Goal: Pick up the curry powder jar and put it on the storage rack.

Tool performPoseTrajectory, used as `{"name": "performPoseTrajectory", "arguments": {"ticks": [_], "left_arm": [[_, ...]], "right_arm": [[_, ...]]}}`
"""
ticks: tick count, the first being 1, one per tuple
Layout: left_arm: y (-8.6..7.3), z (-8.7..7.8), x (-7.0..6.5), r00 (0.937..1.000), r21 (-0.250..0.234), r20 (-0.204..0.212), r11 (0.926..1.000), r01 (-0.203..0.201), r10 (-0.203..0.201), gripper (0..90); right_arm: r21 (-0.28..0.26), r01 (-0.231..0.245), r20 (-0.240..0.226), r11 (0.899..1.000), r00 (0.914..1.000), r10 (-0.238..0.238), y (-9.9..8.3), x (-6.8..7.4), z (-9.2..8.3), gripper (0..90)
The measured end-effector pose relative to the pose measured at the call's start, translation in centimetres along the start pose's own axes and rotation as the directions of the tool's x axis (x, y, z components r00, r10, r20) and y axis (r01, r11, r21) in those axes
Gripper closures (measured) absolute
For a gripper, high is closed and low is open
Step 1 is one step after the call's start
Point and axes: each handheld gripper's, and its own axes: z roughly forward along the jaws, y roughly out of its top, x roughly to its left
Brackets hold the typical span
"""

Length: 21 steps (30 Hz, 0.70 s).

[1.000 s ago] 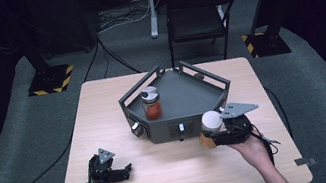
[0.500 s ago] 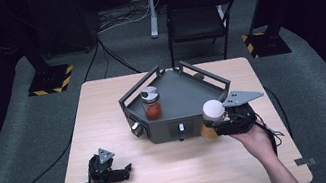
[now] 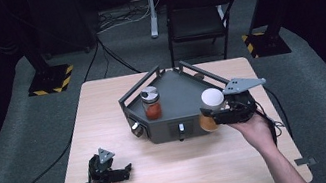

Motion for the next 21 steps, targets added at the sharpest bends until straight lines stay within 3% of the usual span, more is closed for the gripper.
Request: {"name": "performPoseTrajectory", "arguments": {"ticks": [21], "left_arm": [[0.0, 0.0, 0.0, 1.0000, 0.000, 0.000, 1.0000, 0.000, 0.000, 0.1]], "right_arm": [[0.010, 0.001, 0.055, 1.000, 0.9985, -0.001, 3.4, -0.8, 1.4, 33.1]]}}
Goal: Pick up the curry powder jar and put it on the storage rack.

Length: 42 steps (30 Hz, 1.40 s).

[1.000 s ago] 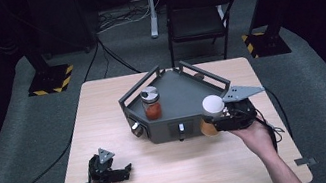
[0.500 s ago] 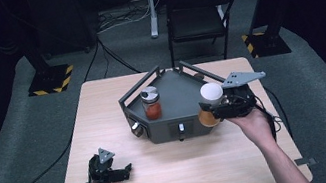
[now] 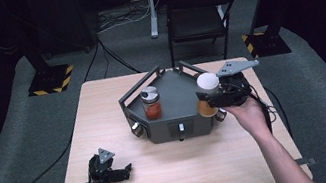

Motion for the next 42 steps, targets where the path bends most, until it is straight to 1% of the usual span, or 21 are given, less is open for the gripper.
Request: {"name": "performPoseTrajectory", "arguments": {"ticks": [5, 11, 17, 29, 33, 42], "left_arm": [[0.0, 0.0, 0.0, 1.0000, 0.000, 0.000, 1.0000, 0.000, 0.000, 0.1], [0.0, 0.0, 0.0, 1.0000, 0.000, 0.000, 1.0000, 0.000, 0.000, 0.1], [0.0, 0.0, 0.0, 1.0000, 0.000, 0.000, 1.0000, 0.000, 0.000, 0.1], [0.0, 0.0, 0.0, 1.0000, 0.000, 0.002, 1.0000, 0.000, 0.000, 0.1], [0.0, 0.0, 0.1, 1.0000, 0.001, 0.003, 1.0000, -0.004, 0.003, 0.1], [0.0, 0.0, 0.1, 1.0000, 0.001, 0.004, 1.0000, -0.004, 0.004, 0.1]], "right_arm": [[0.007, -0.012, 0.012, 1.000, 0.9999, 0.012, 0.7, -0.3, 1.1, 33.1], [0.018, -0.028, 0.029, 0.999, 0.9992, 0.028, 1.2, -0.8, 2.3, 33.1], [0.028, -0.044, 0.043, 0.999, 0.9982, 0.043, 1.3, -1.1, 3.8, 33.1], [0.049, -0.053, 0.055, 0.997, 0.9972, 0.050, 1.4, -1.1, 6.2, 33.1], [0.058, -0.056, 0.063, 0.997, 0.9966, 0.053, 1.5, -1.1, 6.9, 33.0], [0.060, -0.073, 0.061, 0.996, 0.9957, 0.070, 1.2, -1.4, 7.6, 33.0]]}}
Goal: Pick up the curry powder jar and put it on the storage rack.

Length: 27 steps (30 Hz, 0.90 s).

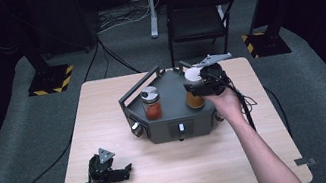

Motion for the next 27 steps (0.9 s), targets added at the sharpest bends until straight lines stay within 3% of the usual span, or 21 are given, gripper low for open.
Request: {"name": "performPoseTrajectory", "arguments": {"ticks": [16, 27], "left_arm": [[0.00, 0.00, 0.00, 1.0000, 0.000, 0.000, 1.0000, -0.001, 0.001, 0.1], [0.00, 0.00, 0.00, 1.0000, 0.000, 0.000, 1.0000, -0.001, 0.001, 0.1]], "right_arm": [[-0.008, -0.011, -0.022, 1.000, 0.9997, 0.011, -0.41, -0.87, 0.01, 31.8], [0.002, -0.043, 0.003, 0.999, 0.9990, 0.043, -0.44, -0.98, -0.66, 7.3]]}}
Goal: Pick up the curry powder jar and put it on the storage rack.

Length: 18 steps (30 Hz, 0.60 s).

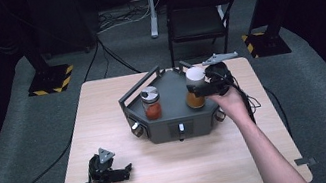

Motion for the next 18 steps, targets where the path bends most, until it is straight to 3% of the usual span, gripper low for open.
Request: {"name": "performPoseTrajectory", "arguments": {"ticks": [8, 18], "left_arm": [[0.0, 0.0, 0.0, 1.0000, 0.000, 0.000, 1.0000, 0.000, 0.000, 0.1], [0.0, 0.0, -0.1, 1.0000, 0.000, -0.002, 1.0000, 0.002, -0.002, 0.1]], "right_arm": [[-0.024, 0.036, 0.020, 0.999, 0.9992, -0.035, -0.7, 0.6, -1.1, 0.0], [-0.047, 0.037, 0.012, 0.998, 0.9993, -0.037, -1.9, 0.2, -2.5, 0.0]]}}
